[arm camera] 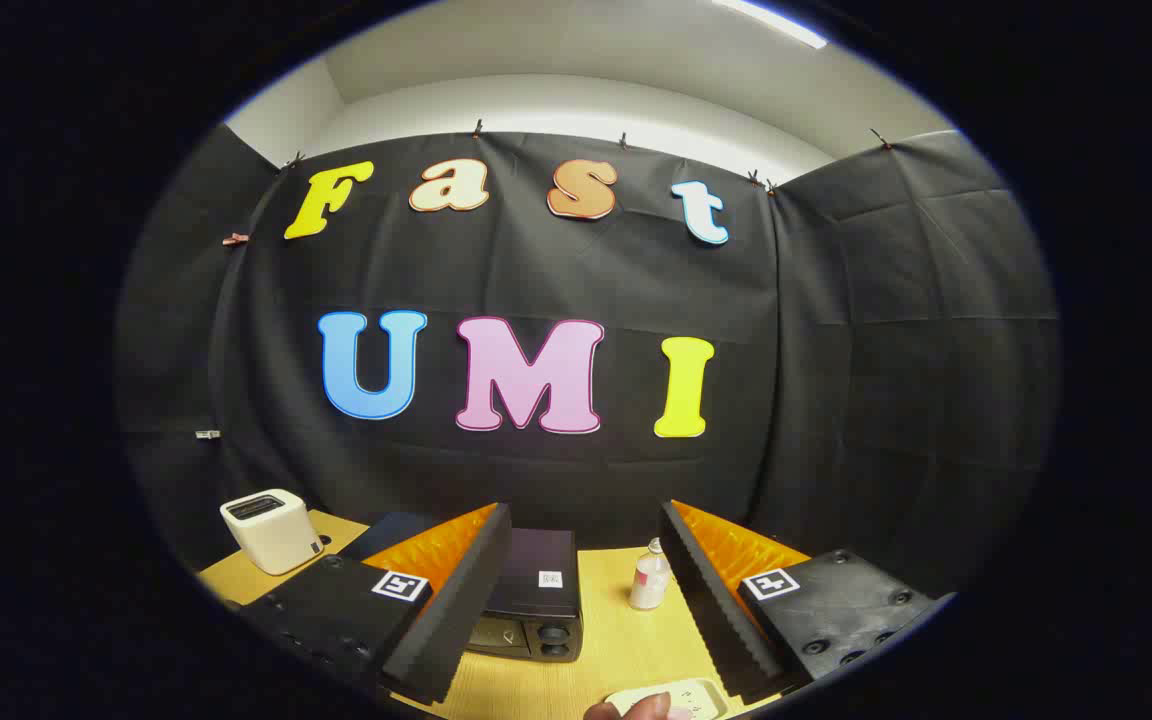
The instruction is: Open the toaster oven, put the food inside, and close the toaster oven door.
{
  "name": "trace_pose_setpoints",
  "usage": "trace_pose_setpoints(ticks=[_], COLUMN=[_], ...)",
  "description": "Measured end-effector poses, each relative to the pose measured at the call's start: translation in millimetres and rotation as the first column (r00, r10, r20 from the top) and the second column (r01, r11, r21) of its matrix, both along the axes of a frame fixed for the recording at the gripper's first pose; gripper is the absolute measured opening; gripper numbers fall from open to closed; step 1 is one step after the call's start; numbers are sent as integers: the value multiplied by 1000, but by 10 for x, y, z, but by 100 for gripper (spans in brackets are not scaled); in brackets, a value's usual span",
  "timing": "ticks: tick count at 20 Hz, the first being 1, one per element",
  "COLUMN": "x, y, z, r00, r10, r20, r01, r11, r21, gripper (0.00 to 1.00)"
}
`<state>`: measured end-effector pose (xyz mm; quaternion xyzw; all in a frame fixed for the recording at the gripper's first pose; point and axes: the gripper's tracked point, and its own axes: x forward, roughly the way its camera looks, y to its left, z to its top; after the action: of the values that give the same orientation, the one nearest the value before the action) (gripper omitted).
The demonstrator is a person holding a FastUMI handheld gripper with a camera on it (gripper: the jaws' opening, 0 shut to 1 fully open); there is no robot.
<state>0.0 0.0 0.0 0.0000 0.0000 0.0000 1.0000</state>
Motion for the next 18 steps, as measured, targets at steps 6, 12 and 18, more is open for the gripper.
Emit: trace_pose_setpoints(ticks=[6, 12, 18], x=[-11, -15, 41], y=[56, 454, 743], z=[-41, -81, -142], r00=[1000, 1000, 999], r10=[0, 27, 47], r20=[-7, 4, 5], r01=[0, -27, -47], r11=[1000, 999, 999], r21=[13, 21, 16], gripper=[98, 98, 98])
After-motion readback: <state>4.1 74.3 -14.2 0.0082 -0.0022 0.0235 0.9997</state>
